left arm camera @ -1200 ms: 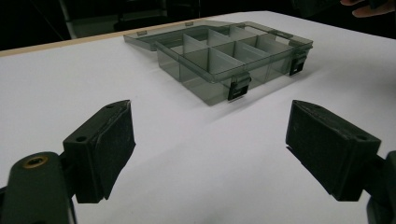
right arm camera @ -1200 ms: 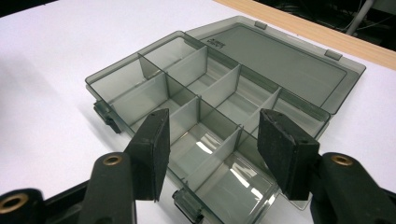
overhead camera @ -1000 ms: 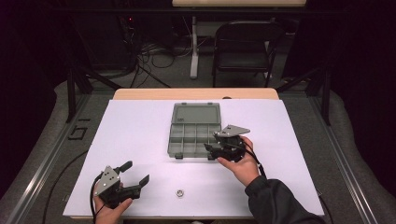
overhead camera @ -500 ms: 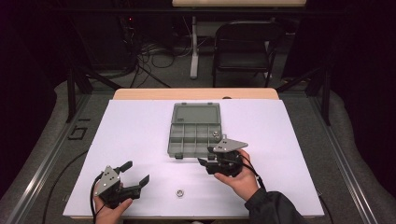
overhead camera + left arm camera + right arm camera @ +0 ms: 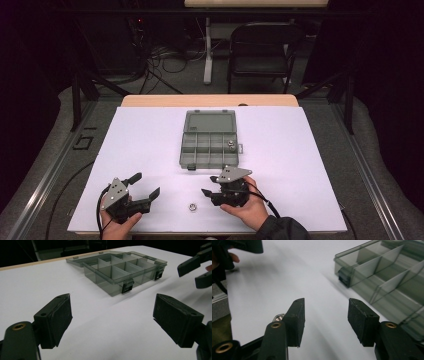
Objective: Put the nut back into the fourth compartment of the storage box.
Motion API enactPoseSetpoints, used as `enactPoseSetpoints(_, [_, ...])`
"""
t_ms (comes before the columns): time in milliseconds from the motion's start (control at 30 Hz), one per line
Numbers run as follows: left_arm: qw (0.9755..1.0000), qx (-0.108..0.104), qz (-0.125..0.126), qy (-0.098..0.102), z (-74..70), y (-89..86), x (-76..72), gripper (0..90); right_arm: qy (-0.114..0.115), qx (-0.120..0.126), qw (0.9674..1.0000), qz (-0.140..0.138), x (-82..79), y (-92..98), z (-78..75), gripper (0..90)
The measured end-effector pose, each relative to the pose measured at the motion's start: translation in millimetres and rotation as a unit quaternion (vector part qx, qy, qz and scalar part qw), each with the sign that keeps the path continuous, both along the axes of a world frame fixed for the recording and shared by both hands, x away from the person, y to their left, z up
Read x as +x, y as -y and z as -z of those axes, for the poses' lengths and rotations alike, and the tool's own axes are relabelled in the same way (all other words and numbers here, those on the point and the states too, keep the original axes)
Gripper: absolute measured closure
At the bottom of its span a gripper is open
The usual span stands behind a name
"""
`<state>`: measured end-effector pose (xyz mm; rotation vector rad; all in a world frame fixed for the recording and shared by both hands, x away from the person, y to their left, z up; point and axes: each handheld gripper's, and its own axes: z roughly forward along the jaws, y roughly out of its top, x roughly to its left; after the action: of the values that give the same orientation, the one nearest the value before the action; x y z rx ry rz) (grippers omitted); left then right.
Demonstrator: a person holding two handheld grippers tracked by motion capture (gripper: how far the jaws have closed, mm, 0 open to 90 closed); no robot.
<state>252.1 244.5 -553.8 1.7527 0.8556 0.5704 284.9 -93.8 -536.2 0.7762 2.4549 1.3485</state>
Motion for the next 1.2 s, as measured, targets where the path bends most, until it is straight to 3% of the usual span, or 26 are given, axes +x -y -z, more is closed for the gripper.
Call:
enactPoseSetpoints(200, [1.0000,0.001,0.001,-0.001,-0.2,-0.2,-0.2,15.4,0.010,-0.006,0.9998,-0.016,-5.6,-10.8,5.4,49.5])
enactPoseSetpoints(633, [1.0000,0.000,0.000,0.000,0.4,0.2,0.2,15.4,-0.016,0.002,0.9990,-0.041,-4.1,-23.1,13.3,54.3])
enactPoseSetpoints(1200, [1.0000,0.003,0.001,-0.002,0.6,0.2,0.6,15.4,-0.039,-0.019,0.9959,-0.079,-9.3,-38.9,26.2,61.0])
